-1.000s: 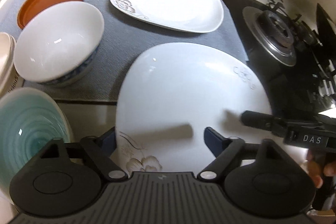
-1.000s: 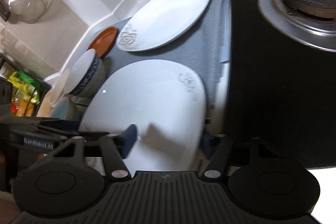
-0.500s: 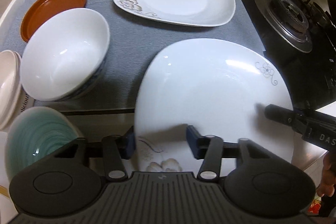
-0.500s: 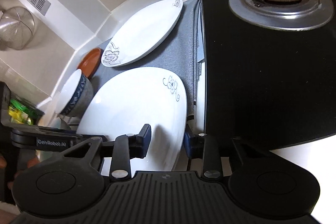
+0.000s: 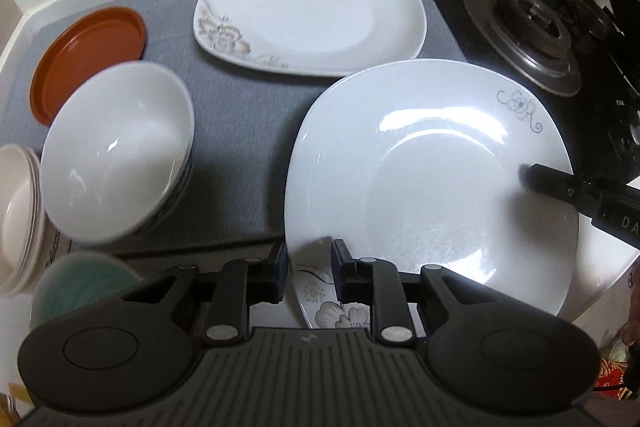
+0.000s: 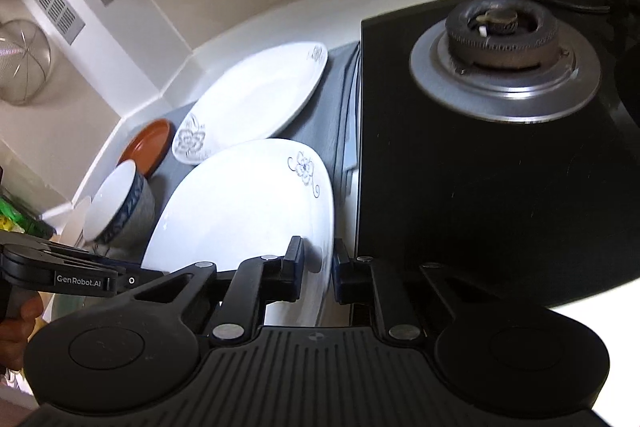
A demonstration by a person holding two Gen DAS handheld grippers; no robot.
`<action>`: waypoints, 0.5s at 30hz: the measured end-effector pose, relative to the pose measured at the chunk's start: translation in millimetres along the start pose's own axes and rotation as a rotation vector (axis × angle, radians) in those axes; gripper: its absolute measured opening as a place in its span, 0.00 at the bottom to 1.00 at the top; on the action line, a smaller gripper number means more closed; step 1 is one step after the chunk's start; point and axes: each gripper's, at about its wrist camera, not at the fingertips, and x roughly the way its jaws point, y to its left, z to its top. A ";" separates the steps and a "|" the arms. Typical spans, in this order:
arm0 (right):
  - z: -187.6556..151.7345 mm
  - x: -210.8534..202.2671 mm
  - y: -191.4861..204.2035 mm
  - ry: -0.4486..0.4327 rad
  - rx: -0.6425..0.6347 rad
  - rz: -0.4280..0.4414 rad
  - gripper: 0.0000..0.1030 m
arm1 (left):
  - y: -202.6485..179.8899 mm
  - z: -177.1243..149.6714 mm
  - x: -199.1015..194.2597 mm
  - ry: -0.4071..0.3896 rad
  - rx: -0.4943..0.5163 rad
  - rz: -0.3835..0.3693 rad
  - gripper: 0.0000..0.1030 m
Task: Organize plates and bowls
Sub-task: 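Close both grippers on the rim of the white square plate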
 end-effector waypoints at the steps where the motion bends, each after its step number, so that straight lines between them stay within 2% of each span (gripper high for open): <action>1: 2.4 0.0 -0.6 -0.001 0.000 0.000 0.16 | 0.0 2.1 0.0 0.000 0.002 -0.002 0.25; 5: 8.4 4.2 -1.7 0.012 0.005 -0.014 0.16 | 1.2 9.2 1.8 0.003 -0.010 -0.020 0.23; 15: 15.4 -5.6 0.7 0.000 0.016 -0.037 0.15 | -1.3 24.3 -5.5 -0.062 0.012 -0.045 0.23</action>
